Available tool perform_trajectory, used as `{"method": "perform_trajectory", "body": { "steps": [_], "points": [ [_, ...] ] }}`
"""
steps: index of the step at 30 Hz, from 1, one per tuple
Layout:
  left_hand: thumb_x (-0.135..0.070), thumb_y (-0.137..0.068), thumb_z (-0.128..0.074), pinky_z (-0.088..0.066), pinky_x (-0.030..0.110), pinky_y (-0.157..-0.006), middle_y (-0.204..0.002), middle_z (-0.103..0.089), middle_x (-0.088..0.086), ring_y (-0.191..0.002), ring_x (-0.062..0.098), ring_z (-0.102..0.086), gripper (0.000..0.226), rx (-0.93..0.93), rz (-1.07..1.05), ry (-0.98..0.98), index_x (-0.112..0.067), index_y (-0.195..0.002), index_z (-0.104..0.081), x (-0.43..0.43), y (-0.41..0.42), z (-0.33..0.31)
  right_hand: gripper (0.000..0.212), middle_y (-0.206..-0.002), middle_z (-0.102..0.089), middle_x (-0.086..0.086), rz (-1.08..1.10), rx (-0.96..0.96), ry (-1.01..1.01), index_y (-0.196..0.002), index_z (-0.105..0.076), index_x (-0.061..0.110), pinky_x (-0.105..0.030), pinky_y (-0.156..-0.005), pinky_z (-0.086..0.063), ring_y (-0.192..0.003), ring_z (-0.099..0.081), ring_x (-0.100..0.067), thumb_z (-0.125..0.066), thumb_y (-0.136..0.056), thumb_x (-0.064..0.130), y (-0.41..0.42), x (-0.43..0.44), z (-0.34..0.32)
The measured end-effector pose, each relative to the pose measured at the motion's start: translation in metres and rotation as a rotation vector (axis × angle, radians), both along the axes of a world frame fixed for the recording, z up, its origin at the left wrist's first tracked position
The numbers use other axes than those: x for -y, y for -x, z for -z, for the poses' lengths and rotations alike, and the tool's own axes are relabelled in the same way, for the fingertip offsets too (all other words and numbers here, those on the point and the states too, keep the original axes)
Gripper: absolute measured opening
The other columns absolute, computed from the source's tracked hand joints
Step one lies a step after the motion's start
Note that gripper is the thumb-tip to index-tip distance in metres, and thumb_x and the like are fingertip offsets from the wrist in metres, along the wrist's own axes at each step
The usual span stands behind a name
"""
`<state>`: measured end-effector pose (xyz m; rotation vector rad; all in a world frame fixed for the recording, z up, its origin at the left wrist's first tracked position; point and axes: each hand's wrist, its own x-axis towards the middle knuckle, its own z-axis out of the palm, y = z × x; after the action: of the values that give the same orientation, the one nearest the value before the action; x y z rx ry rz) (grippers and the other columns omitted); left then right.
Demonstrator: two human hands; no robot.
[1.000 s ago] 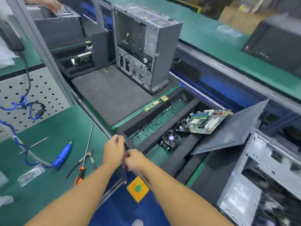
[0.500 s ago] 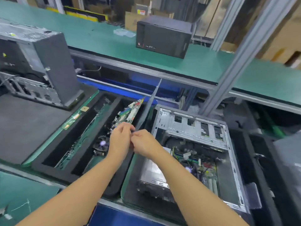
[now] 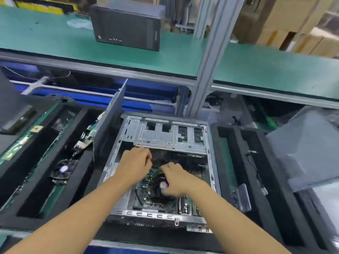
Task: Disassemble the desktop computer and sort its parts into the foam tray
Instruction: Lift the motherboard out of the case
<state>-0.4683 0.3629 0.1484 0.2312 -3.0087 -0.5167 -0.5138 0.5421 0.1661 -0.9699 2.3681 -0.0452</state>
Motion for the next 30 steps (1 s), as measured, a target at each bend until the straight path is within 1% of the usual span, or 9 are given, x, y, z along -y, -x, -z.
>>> {"method": "perform_trajectory", "body": {
  "steps": [2, 5, 10, 13, 16, 19, 22, 26, 30],
  "points": [
    [-0.032, -0.093, -0.047, -0.040, 0.035, -0.082, -0.099, -0.059, -0.013, -0.096, 0.014, -0.055, 0.014, 0.042, -0.005, 0.113, -0.031, -0.096, -0.060, 0.002, 0.002, 0.011, 0.097, -0.151, -0.026, -0.017, -0.111, -0.077, -0.105, -0.153, -0.016, 0.014, -0.053, -0.109, -0.033, -0.135, -0.028, -0.040, -0.071, -0.081, 0.049, -0.003, -0.001, 0.027],
    [-0.035, -0.094, -0.044, -0.041, 0.035, -0.079, -0.098, -0.061, -0.014, -0.091, 0.013, -0.057, 0.018, 0.016, -0.024, 0.147, -0.031, -0.096, -0.061, 0.002, 0.001, 0.018, 0.111, -0.153, -0.026, -0.018, -0.167, -0.178, -0.103, -0.156, -0.006, 0.016, -0.051, -0.110, -0.030, -0.138, -0.027, -0.038, -0.074, -0.077, 0.057, -0.005, 0.002, 0.053],
    [-0.035, -0.096, -0.041, -0.047, 0.035, -0.077, -0.087, -0.063, -0.014, -0.078, 0.011, -0.059, 0.021, -0.006, -0.106, 0.086, -0.030, -0.089, -0.060, 0.000, -0.001, 0.015, 0.109, -0.144, -0.039, -0.014, -0.138, -0.219, -0.003, -0.150, -0.019, 0.015, -0.050, -0.105, -0.040, -0.131, -0.034, -0.034, -0.079, -0.068, 0.057, -0.001, 0.002, 0.068],
    [-0.032, -0.096, -0.042, -0.047, 0.034, -0.073, -0.082, -0.061, -0.013, -0.072, 0.011, -0.057, 0.020, -0.027, -0.127, 0.060, -0.028, -0.085, -0.058, -0.001, -0.004, 0.012, 0.108, -0.145, -0.038, -0.011, -0.098, -0.208, 0.008, -0.150, -0.019, 0.018, -0.052, -0.103, -0.041, -0.132, -0.033, -0.033, -0.080, -0.068, 0.055, -0.003, 0.001, 0.067],
    [-0.030, -0.095, -0.043, -0.049, 0.035, -0.072, -0.078, -0.059, -0.013, -0.070, 0.011, -0.056, 0.019, -0.042, -0.132, 0.031, -0.028, -0.081, -0.056, 0.000, -0.006, 0.012, 0.106, -0.144, -0.038, -0.010, -0.072, -0.211, 0.025, -0.150, -0.020, 0.019, -0.050, -0.099, -0.045, -0.130, -0.033, -0.032, -0.080, -0.069, 0.053, -0.006, 0.001, 0.064],
    [-0.031, -0.095, -0.042, -0.049, 0.035, -0.073, -0.076, -0.057, -0.013, -0.070, 0.011, -0.055, 0.021, -0.040, -0.136, 0.027, -0.028, -0.079, -0.055, 0.000, -0.005, 0.013, 0.105, -0.139, -0.040, -0.008, -0.063, -0.301, 0.091, -0.147, -0.023, 0.018, -0.048, -0.096, -0.046, -0.124, -0.036, -0.031, -0.081, -0.067, 0.051, -0.003, -0.002, 0.056],
    [-0.032, -0.095, -0.042, -0.049, 0.034, -0.072, -0.077, -0.058, -0.014, -0.070, 0.010, -0.056, 0.021, -0.036, -0.131, 0.030, -0.029, -0.080, -0.055, 0.001, -0.005, 0.015, 0.106, -0.136, -0.040, -0.009, -0.077, -0.359, 0.108, -0.148, -0.021, 0.017, -0.048, -0.097, -0.045, -0.123, -0.036, -0.030, -0.082, -0.068, 0.050, 0.001, -0.002, 0.050],
    [-0.032, -0.095, -0.042, -0.046, 0.031, -0.069, -0.076, -0.058, -0.014, -0.068, 0.008, -0.054, 0.021, -0.043, -0.123, 0.030, -0.029, -0.079, -0.055, 0.000, -0.005, 0.014, 0.106, -0.138, -0.039, -0.008, -0.005, -0.297, 0.106, -0.150, -0.017, 0.019, -0.046, -0.098, -0.045, -0.125, -0.034, -0.030, -0.081, -0.071, 0.048, 0.005, 0.000, 0.052],
    [-0.031, -0.095, -0.041, -0.048, 0.032, -0.073, -0.076, -0.058, -0.014, -0.069, 0.008, -0.054, 0.021, -0.031, -0.102, 0.027, -0.028, -0.080, -0.055, 0.000, -0.006, 0.014, 0.109, -0.141, -0.036, -0.007, 0.051, -0.240, 0.154, -0.155, -0.010, 0.021, -0.045, -0.100, -0.045, -0.127, -0.030, -0.029, -0.080, -0.075, 0.044, 0.011, 0.002, 0.055]
  ]
}}
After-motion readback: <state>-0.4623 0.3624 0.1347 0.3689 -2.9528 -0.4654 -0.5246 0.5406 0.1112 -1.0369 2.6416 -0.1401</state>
